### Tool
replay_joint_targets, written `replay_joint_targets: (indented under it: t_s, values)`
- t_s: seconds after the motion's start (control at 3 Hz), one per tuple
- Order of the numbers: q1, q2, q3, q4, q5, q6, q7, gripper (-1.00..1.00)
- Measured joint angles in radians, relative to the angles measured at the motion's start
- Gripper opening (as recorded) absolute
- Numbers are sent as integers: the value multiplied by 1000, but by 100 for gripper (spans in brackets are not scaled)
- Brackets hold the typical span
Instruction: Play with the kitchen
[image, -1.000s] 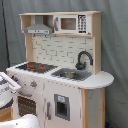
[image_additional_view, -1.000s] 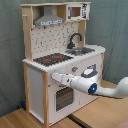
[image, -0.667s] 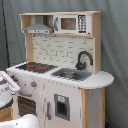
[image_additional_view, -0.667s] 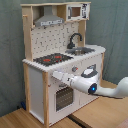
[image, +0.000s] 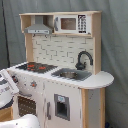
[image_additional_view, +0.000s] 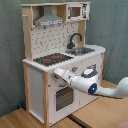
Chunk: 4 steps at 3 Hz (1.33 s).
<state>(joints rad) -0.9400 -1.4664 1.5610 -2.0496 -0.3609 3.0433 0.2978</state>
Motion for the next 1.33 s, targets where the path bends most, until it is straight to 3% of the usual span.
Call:
replay_joint_targets:
  t_s: [1.0, 1.33]
  values:
    - [0, 0, 1, -1, 0, 0, 323, -100]
    - [0, 0, 2, 0, 0, 0, 373, -100]
